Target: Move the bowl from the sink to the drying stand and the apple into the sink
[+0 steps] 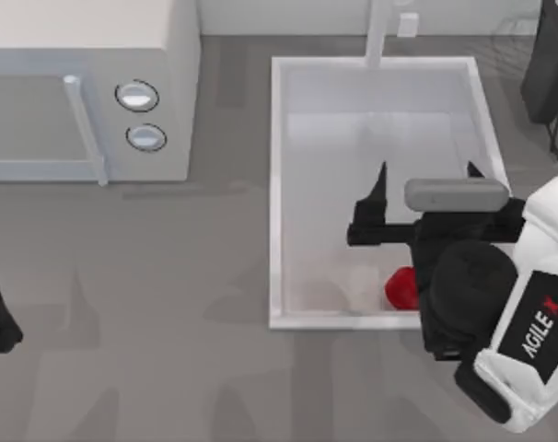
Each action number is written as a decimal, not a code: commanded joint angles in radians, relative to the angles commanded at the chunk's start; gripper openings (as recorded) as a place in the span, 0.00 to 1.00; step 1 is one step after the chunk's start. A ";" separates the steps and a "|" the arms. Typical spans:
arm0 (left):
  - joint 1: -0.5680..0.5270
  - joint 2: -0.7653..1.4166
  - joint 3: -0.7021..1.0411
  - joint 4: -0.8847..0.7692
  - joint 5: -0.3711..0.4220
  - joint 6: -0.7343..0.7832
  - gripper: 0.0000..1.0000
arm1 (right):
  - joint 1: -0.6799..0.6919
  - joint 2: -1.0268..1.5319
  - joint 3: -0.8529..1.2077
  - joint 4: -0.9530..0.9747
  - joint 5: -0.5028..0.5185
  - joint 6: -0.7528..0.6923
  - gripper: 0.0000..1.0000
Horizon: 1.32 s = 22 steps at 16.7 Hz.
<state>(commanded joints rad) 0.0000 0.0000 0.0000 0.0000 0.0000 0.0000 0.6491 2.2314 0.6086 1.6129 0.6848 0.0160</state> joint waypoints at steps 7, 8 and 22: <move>0.000 0.000 0.000 0.000 0.000 0.000 1.00 | -0.043 -0.103 -0.078 -0.092 -0.073 0.013 1.00; 0.000 0.000 0.000 0.000 0.000 0.000 1.00 | -0.064 -0.155 -0.114 -0.137 -0.104 0.018 1.00; 0.000 0.000 0.000 0.000 0.000 0.000 1.00 | -0.506 -1.645 -0.622 -1.184 -0.589 0.023 1.00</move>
<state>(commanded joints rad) 0.0000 0.0000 0.0000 0.0000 0.0000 0.0000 0.1434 0.5863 -0.0131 0.4290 0.0961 0.0392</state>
